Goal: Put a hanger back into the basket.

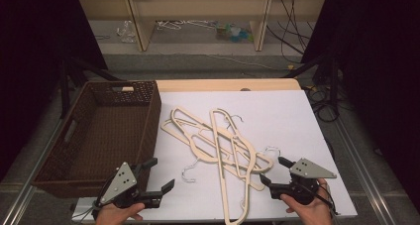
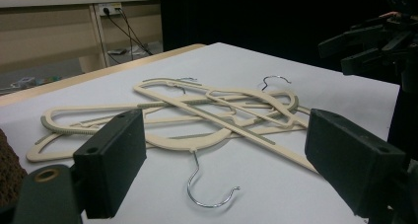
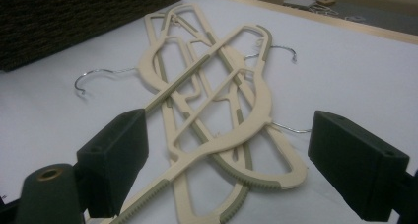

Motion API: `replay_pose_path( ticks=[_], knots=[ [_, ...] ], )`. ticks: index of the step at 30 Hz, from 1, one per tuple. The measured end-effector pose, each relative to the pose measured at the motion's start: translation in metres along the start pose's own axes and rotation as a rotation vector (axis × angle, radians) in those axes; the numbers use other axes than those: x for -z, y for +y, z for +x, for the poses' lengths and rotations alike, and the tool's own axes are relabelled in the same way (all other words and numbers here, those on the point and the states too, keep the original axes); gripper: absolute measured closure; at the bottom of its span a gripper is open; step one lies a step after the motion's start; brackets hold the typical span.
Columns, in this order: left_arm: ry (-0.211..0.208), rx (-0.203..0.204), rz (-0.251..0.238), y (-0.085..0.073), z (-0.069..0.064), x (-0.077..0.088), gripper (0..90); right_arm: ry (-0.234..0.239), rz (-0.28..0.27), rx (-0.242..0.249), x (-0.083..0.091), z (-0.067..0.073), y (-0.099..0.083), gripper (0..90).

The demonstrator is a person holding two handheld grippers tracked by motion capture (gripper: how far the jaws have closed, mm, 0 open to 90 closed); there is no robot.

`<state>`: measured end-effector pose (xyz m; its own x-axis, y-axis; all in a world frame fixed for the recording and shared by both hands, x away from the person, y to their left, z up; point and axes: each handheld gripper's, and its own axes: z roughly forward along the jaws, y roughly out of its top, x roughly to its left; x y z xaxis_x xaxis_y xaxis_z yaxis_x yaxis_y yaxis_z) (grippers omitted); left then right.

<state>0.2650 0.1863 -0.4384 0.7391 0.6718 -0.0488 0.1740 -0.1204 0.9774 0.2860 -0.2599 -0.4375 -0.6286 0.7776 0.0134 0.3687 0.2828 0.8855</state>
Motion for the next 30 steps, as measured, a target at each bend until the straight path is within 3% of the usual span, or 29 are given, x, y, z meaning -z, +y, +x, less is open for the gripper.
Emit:
replay_pose_path(
  ticks=[4, 5, 11, 22, 26, 30],
  knots=[
    [-0.002, -0.002, 0.0, 0.0, 0.0, 0.0, 15.7, 0.003, 0.006, -0.002, 0.0, 0.001, 0.0, 16.6],
    [0.004, 0.025, -0.001, -0.001, -0.001, 0.0, 15.7, 0.005, 0.009, -0.006, 0.0, 0.001, 0.0, 16.6],
    [0.004, 0.023, -0.001, 0.0, -0.001, 0.0, 15.7, 0.009, 0.019, -0.005, -0.004, 0.003, 0.0, 16.8],
    [0.006, 0.02, 0.0, 0.0, -0.001, 0.0, 15.7, 0.016, 0.121, 0.018, -0.013, 0.013, -0.001, 17.5],
    [0.011, 0.002, 0.001, 0.0, 0.001, 0.0, 15.7, 0.031, 0.162, 0.002, -0.017, 0.015, -0.001, 17.6],
    [0.013, 0.0, -0.001, 0.0, 0.002, 0.0, 15.7, 0.049, 0.214, 0.032, -0.026, 0.024, 0.0, 19.0]
  ],
)
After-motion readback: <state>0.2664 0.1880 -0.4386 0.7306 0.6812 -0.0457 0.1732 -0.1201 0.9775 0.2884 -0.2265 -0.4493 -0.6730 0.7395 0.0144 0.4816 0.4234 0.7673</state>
